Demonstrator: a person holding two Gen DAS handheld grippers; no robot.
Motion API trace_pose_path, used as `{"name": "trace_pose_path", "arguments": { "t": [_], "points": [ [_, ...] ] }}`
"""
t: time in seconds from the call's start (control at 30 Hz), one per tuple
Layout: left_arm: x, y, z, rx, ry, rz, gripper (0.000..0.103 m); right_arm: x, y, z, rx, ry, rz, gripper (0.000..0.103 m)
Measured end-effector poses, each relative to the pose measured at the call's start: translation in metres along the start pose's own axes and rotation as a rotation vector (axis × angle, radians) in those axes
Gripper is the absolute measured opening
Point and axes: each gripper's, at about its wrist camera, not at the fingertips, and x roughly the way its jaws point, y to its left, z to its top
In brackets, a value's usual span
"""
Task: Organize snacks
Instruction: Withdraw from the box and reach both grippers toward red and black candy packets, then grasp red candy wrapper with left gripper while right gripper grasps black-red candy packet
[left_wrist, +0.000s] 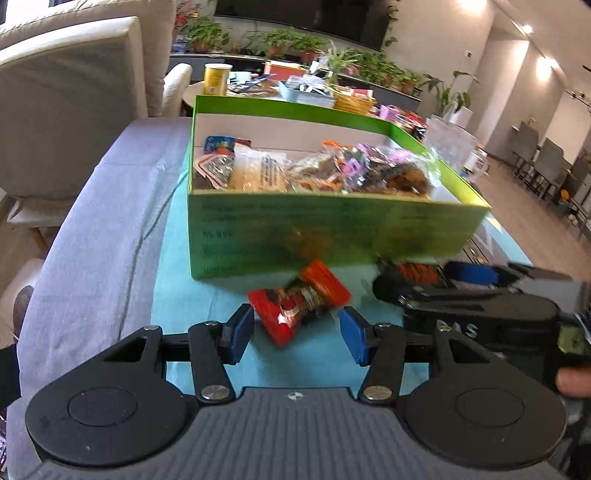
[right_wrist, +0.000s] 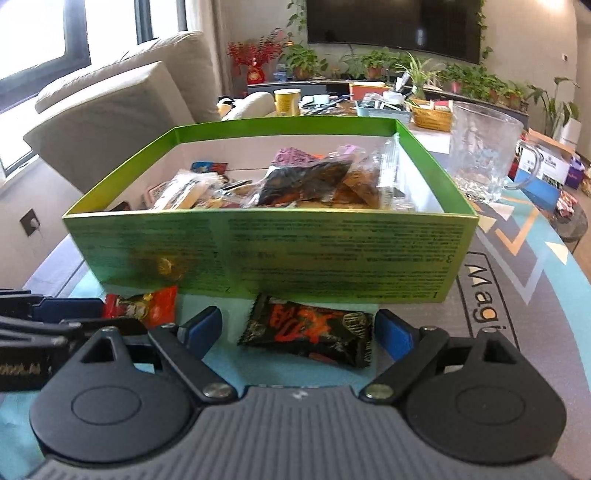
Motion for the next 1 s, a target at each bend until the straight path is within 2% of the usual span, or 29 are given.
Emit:
{"name": "trace_pose_path", "arguments": {
  "t": [0.23, 0.4, 0.5, 0.6, 0.67, 0.73, 0.8, 0.9, 1.0],
  "points": [
    [-0.027, -0.004, -0.023, 0.067, 0.046, -0.079, 0.049, -0.017, 0.012, -0.012, -0.071, 0.004, 0.073, 0.043],
    [-0.037, 0.002, -0.028, 0.066, 0.048, -0.052, 0.049, -0.037, 0.016, -0.020, -0.115, -0.015, 0.141, 0.043],
    [-0.035, 0.008, -0.025, 0.061, 0.031, -0.009, 0.049, -0.044, 0.016, -0.018, -0.132, -0.062, 0.106, 0.043],
    [-0.031, 0.007, -0.017, 0.077, 0.009, -0.008, 0.049, -0.042, 0.011, -0.012, -0.133, -0.079, 0.077, 0.043],
    [-0.027, -0.001, -0.010, 0.122, -0.009, -0.018, 0.049, -0.034, 0.008, -0.007, -0.137, -0.073, 0.065, 0.043],
    [-0.022, -0.008, -0.005, 0.188, -0.032, -0.029, 0.049, -0.027, 0.005, -0.005, -0.137, -0.059, 0.068, 0.043],
    [-0.013, -0.013, 0.001, 0.235, -0.047, -0.005, 0.049, -0.024, 0.003, -0.005, -0.139, -0.049, 0.075, 0.043],
    [-0.002, -0.015, 0.008, 0.268, -0.045, 0.022, 0.049, -0.021, 0.001, -0.006, -0.152, -0.043, 0.092, 0.043],
    [0.004, -0.013, 0.014, 0.288, -0.053, 0.013, 0.049, -0.016, 0.000, -0.006, -0.162, -0.037, 0.103, 0.043]
  ]
}}
